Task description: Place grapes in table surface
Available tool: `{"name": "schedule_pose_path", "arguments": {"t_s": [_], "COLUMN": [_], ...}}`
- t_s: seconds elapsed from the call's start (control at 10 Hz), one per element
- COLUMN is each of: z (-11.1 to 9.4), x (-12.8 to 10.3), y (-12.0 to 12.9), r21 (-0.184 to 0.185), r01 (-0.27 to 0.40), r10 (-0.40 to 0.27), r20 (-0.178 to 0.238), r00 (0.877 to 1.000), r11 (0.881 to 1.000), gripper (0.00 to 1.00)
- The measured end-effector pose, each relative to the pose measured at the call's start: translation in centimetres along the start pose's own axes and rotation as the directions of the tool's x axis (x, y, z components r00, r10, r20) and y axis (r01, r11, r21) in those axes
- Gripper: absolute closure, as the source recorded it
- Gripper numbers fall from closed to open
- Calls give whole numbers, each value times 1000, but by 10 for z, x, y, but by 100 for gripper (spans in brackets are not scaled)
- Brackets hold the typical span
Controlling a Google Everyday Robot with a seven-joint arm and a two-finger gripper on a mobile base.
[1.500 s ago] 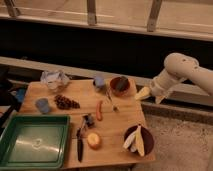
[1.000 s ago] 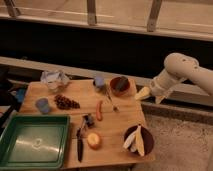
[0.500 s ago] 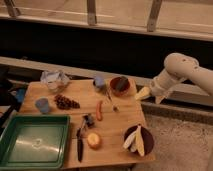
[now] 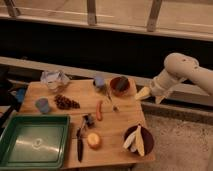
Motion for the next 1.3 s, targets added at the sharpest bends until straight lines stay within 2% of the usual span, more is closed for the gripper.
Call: {"name": "schedule_pose_path", "arguments": {"t_s": [0.5, 0.6, 0.8, 0.9, 1.1, 1.2, 1.3], "z": [0, -1, -6, -8, -11, -11, -12], "x": [0, -1, -9, -17, -38, -46, -49], "y": [0, 1, 15, 30, 82, 107, 120], "r21": [3, 10, 9, -2, -56, -82, -96], "r01": [2, 10, 48, 73, 139, 178, 199], "r10": [-2, -10, -48, -72, -125, -155, -169], "r20": [0, 11, 60, 103, 202, 235, 251], "r00": [1000, 1000, 997, 992, 971, 960, 953], "r11": [1000, 1000, 999, 997, 989, 981, 975], "gripper": [20, 20, 20, 20, 20, 20, 20]}}
